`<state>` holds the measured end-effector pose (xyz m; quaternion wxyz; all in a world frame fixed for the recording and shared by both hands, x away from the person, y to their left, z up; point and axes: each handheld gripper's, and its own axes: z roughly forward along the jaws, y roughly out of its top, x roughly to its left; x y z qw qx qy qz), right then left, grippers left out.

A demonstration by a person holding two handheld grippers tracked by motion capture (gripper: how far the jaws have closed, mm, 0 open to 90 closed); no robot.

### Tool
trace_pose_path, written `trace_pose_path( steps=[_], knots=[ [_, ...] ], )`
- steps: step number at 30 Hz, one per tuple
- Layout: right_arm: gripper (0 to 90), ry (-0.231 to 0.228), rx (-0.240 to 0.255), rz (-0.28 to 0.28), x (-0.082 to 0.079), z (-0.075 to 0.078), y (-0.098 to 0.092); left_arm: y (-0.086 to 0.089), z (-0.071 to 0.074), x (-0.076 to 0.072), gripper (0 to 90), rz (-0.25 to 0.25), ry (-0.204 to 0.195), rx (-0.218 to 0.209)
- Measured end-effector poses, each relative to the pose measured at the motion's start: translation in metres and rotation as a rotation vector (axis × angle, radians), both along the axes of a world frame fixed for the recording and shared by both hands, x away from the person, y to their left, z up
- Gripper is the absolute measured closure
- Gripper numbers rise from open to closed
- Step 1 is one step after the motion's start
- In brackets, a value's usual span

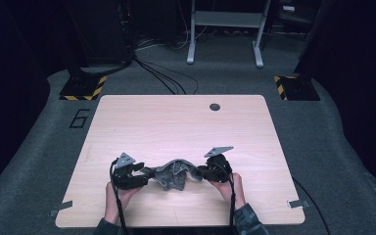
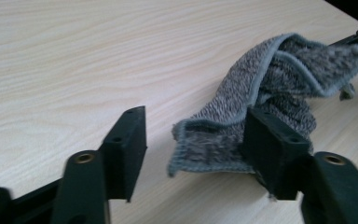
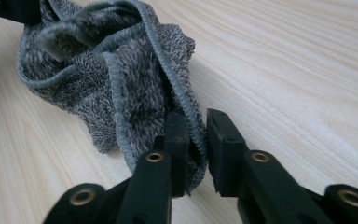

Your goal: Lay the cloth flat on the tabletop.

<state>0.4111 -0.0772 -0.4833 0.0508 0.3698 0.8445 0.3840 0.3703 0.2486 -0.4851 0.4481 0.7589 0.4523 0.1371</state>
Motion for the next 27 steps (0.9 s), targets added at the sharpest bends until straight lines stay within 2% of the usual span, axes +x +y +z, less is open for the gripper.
trace_pose_path(
  steps=[1,5,6,10,11,14,16,20,27],
  knots=[
    [82.7,-0.02,-0.012,0.016,0.001,-0.001,0.0,0.001,-0.001,0.0,43.8,-0.005,0.005,0.013],
    [87.1,-0.036,-0.046,-0.008,-0.001,0.002,0.002,0.002,-0.006,0.0,60.3,-0.015,0.033,0.056],
    [87.3,-0.057,-0.053,-0.002,0.0,0.002,0.001,0.002,-0.008,0.001,63.6,-0.013,0.037,0.066],
    [87.7,-0.069,-0.049,-0.022,0.002,0.005,-0.004,0.006,-0.008,0.002,78.2,0.001,0.03,0.061],
    [87.7,-0.076,-0.042,-0.046,0.003,0.01,-0.011,0.006,-0.007,0.002,78.2,0.007,0.019,0.055],
    [87.7,-0.105,-0.038,-0.061,0.004,0.02,-0.02,0.005,0.002,0.002,80.8,0.012,-0.017,0.055],
    [87.7,-0.122,-0.031,-0.074,0.004,0.028,-0.024,0.005,0.009,0.003,82.7,-0.003,-0.041,0.066],
    [87.8,-0.162,-0.029,-0.083,0.001,0.044,-0.029,0.001,0.022,0.006,86.0,-0.017,-0.084,0.096],
    [87.8,-0.216,-0.034,-0.09,-0.005,0.065,-0.038,-0.002,0.043,0.007,86.7,-0.026,-0.147,0.111]
  ],
)
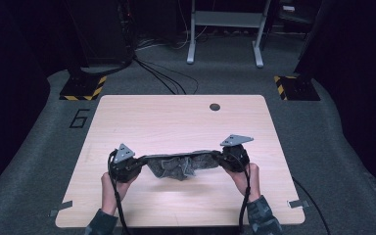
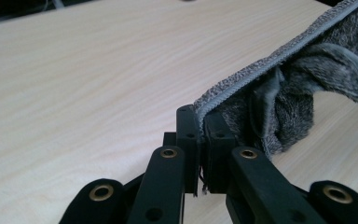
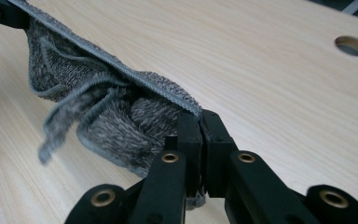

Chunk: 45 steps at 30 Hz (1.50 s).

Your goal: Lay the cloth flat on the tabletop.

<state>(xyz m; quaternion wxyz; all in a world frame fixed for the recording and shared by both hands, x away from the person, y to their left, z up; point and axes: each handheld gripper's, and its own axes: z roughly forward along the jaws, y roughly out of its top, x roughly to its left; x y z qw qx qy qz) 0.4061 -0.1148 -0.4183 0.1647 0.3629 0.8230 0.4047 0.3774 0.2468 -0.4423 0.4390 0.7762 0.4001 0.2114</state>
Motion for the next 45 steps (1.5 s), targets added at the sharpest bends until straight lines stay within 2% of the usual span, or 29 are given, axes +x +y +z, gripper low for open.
trace_pose_path(
  steps=[3,5,8,14,19,26,27,34,37,39,41,43,45],
  knots=[
    [87.8,-0.032,0.002,-0.008,-0.002,0.011,-0.004,-0.001,0.014,0.001,86.7,-0.002,-0.042,0.018],
    [87.8,-0.048,0.004,-0.01,-0.003,0.018,-0.006,-0.003,0.02,0.002,86.7,-0.005,-0.056,0.03],
    [87.8,-0.051,0.0,-0.011,-0.005,0.019,-0.006,-0.005,0.017,0.005,86.7,-0.014,-0.037,0.045],
    [87.8,0.021,-0.014,-0.002,-0.005,-0.007,-0.006,-0.004,-0.012,0.01,86.7,-0.02,0.062,0.046],
    [87.7,0.063,-0.028,0.003,-0.005,-0.026,-0.005,-0.002,-0.024,0.01,87.0,-0.017,0.095,0.052],
    [87.4,0.102,-0.009,0.015,-0.006,-0.035,-0.011,-0.001,-0.027,0.01,87.2,-0.018,0.089,0.049],
    [87.5,0.107,-0.009,0.016,-0.007,-0.036,-0.011,-0.002,-0.027,0.01,87.2,-0.021,0.098,0.045],
    [88.1,0.12,-0.01,0.01,-0.008,-0.041,-0.014,-0.005,-0.028,0.014,87.4,-0.031,0.102,0.063],
    [88.4,0.106,-0.033,0.008,0.002,-0.036,-0.012,-0.006,-0.025,0.027,87.6,-0.034,0.094,0.061],
    [88.6,0.099,-0.058,0.001,0.016,-0.03,-0.011,-0.007,-0.022,0.045,87.7,-0.037,0.102,0.057],
    [88.7,0.093,-0.087,-0.014,0.039,-0.019,-0.009,-0.008,-0.013,0.07,87.9,-0.026,0.09,0.062],
    [88.8,0.1,-0.106,-0.045,0.068,-0.001,-0.006,-0.012,0.005,0.096,88.0,-0.007,0.051,0.088],
    [88.8,0.054,-0.123,-0.074,0.094,0.024,-0.002,-0.014,0.034,0.117,88.0,0.022,-0.013,0.112]
  ],
)
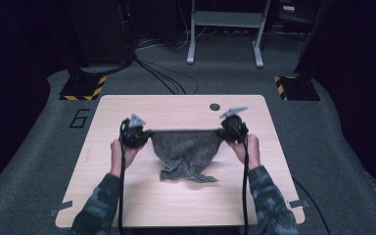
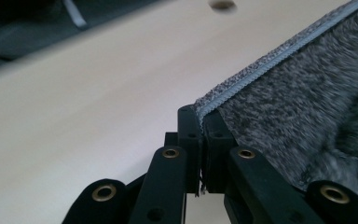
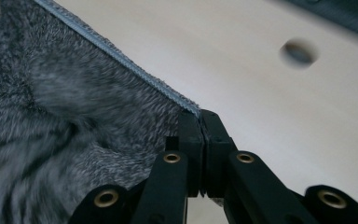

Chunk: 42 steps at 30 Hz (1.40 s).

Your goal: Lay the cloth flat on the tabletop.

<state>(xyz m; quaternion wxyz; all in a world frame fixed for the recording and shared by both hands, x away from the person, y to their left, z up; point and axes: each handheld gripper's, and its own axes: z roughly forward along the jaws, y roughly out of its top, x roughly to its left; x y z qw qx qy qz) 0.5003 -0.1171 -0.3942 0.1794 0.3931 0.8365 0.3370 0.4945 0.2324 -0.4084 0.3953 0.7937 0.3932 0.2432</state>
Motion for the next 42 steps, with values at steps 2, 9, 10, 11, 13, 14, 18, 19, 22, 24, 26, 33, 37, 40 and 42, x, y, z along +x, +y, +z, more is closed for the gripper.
trace_pose_path(
  steps=[2,9,10,11,13,14,18,19,22,24,26,33,37,40,42],
  knots=[
    [88.8,-0.074,-0.01,-0.014,0.015,0.035,0.002,-0.002,0.035,0.008,88.0,0.012,-0.085,0.009],
    [88.2,-0.248,0.034,0.004,-0.015,0.104,-0.001,-0.001,0.079,-0.026,87.7,-0.028,-0.239,0.039],
    [88.1,-0.253,0.035,0.014,-0.023,0.1,-0.002,-0.001,0.073,-0.031,87.6,-0.036,-0.233,0.047],
    [88.0,-0.254,0.021,0.026,-0.029,0.094,-0.001,-0.002,0.064,-0.035,87.6,-0.041,-0.226,0.054],
    [87.9,-0.231,0.003,0.045,-0.041,0.075,0.0,-0.001,0.044,-0.043,87.5,-0.054,-0.197,0.071],
    [87.8,-0.221,-0.009,0.049,-0.046,0.063,0.001,-0.001,0.033,-0.047,87.4,-0.065,-0.174,0.074],
    [87.7,-0.131,-0.025,0.064,-0.066,0.009,0.003,-0.002,-0.015,-0.069,87.0,-0.098,-0.108,0.081],
    [87.6,-0.105,-0.009,0.072,-0.072,-0.004,0.003,-0.002,-0.025,-0.075,86.9,-0.108,-0.093,0.071],
    [87.3,-0.035,-0.001,0.075,-0.086,-0.041,0.003,-0.003,-0.052,-0.09,86.5,-0.134,-0.044,0.075],
    [87.0,-0.001,0.001,0.074,-0.095,-0.057,0.003,-0.003,-0.064,-0.099,85.8,-0.147,-0.007,0.067],
    [86.2,0.023,0.005,0.078,-0.103,-0.069,0.001,-0.001,-0.073,-0.106,84.3,-0.152,0.021,0.049],
    [73.7,0.087,0.054,0.069,-0.124,-0.079,-0.015,0.012,-0.085,-0.125,65.2,-0.197,0.125,-0.022],
    [51.3,0.068,0.115,0.042,-0.121,-0.067,-0.029,0.023,-0.073,-0.129,43.9,-0.159,0.1,-0.046],
    [40.5,0.051,0.162,0.038,-0.111,-0.059,-0.036,0.028,-0.061,-0.123,32.5,-0.123,0.065,-0.06],
    [31.8,0.04,0.178,0.037,-0.102,-0.057,-0.035,0.028,-0.054,-0.116,27.6,-0.116,0.044,-0.061]
  ],
)
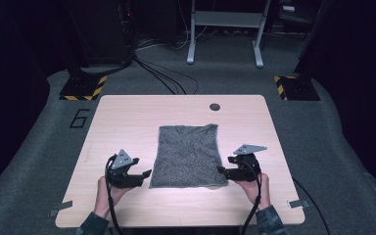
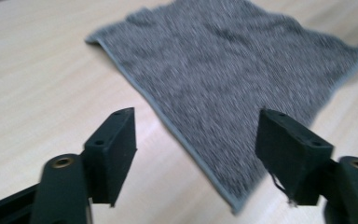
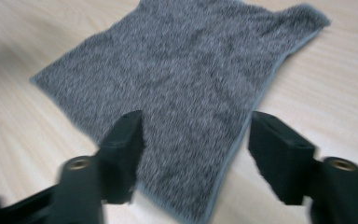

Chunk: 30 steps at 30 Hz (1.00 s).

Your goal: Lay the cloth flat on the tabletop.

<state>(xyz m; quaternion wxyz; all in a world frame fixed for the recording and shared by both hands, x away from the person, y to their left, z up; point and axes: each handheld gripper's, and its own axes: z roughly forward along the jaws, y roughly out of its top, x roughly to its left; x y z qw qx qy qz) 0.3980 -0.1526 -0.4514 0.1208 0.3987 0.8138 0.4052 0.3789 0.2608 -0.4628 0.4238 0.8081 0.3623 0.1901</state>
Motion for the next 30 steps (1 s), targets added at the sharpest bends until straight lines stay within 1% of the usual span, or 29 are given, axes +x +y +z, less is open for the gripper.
trace_pose_path(
  steps=[2,3,4,5,6,7,8,10,11,12,13,14,15,16,17,18,19,20,21,23,24,25,26,27,28,29,30],
  knots=[
    [26.5,0.0,0.008,0.016,0.009,-0.001,0.005,-0.004,0.001,0.011,24.1,-0.011,0.011,0.004],
    [22.7,-0.002,0.003,0.024,0.014,-0.004,0.008,-0.007,-0.001,0.017,22.4,-0.013,0.029,-0.004],
    [20.2,0.002,-0.001,0.042,0.019,-0.007,0.013,-0.011,-0.004,0.024,20.3,-0.035,0.054,-0.004],
    [18.7,0.004,-0.01,0.051,0.024,-0.01,0.018,-0.017,-0.008,0.03,19.2,-0.041,0.075,-0.004],
    [15.8,0.013,-0.019,0.059,0.028,-0.014,0.023,-0.023,-0.012,0.035,18.0,-0.048,0.083,0.004],
    [14.7,0.024,-0.03,0.073,0.033,-0.018,0.029,-0.029,-0.016,0.04,17.0,-0.06,0.102,-0.005],
    [13.2,0.032,-0.054,0.086,0.039,-0.023,0.035,-0.035,-0.019,0.045,15.8,-0.069,0.112,-0.003],
    [9.8,0.044,-0.086,0.105,0.049,-0.032,0.044,-0.046,-0.027,0.055,15.3,-0.08,0.122,-0.008],
    [6.7,0.06,-0.089,0.109,0.055,-0.036,0.048,-0.05,-0.03,0.058,14.9,-0.087,0.139,-0.011],
    [5.5,0.079,-0.098,0.116,0.059,-0.04,0.051,-0.055,-0.033,0.061,14.8,-0.091,0.138,-0.005],
    [4.4,0.08,-0.107,0.119,0.063,-0.043,0.054,-0.058,-0.035,0.064,14.8,-0.099,0.142,0.009],
    [3.5,0.084,-0.109,0.124,0.066,-0.046,0.056,-0.062,-0.038,0.065,14.8,-0.1,0.151,0.001],
    [2.7,0.081,-0.114,0.125,0.068,-0.049,0.058,-0.065,-0.04,0.067,14.8,-0.107,0.156,0.013],
    [2.1,0.096,-0.117,0.11,0.068,-0.051,0.06,-0.067,-0.042,0.067,14.6,-0.11,0.166,0.026],
    [2.0,0.097,-0.122,0.121,0.07,-0.054,0.06,-0.068,-0.044,0.067,14.3,-0.11,0.17,0.034],
    [1.6,0.1,-0.124,0.115,0.071,-0.056,0.061,-0.069,-0.046,0.067,13.8,-0.11,0.174,0.035],
    [1.6,0.108,-0.121,0.119,0.072,-0.058,0.06,-0.069,-0.046,0.067,13.5,-0.113,0.186,0.047],
    [1.5,0.115,-0.124,0.117,0.073,-0.06,0.059,-0.07,-0.048,0.067,13.1,-0.11,0.177,0.052],
    [1.3,0.125,-0.123,0.108,0.073,-0.061,0.059,-0.07,-0.049,0.067,12.9,-0.105,0.183,0.06],
    [0.7,0.128,-0.124,0.113,0.073,-0.064,0.057,-0.07,-0.052,0.066,11.9,-0.101,0.194,0.067],
    [0.6,0.125,-0.123,0.117,0.073,-0.064,0.057,-0.07,-0.054,0.065,11.7,-0.095,0.19,0.075],
    [0.6,0.116,-0.124,0.111,0.072,-0.065,0.057,-0.07,-0.055,0.065,11.6,-0.098,0.204,0.082],
    [0.3,0.114,-0.136,0.111,0.071,-0.065,0.056,-0.071,-0.057,0.064,11.5,-0.093,0.202,0.081],
    [0.0,0.115,-0.139,0.102,0.07,-0.065,0.057,-0.07,-0.057,0.063,11.4,-0.092,0.189,0.094],
    [0.0,0.119,-0.138,0.099,0.069,-0.065,0.057,-0.07,-0.058,0.062,11.4,-0.089,0.187,0.095],
    [0.0,0.113,-0.144,0.106,0.069,-0.065,0.056,-0.07,-0.058,0.061,11.4,-0.084,0.181,0.099],
    [0.0,0.12,-0.141,0.1,0.068,-0.065,0.055,-0.07,-0.058,0.059,11.4,-0.086,0.182,0.104]
  ],
)
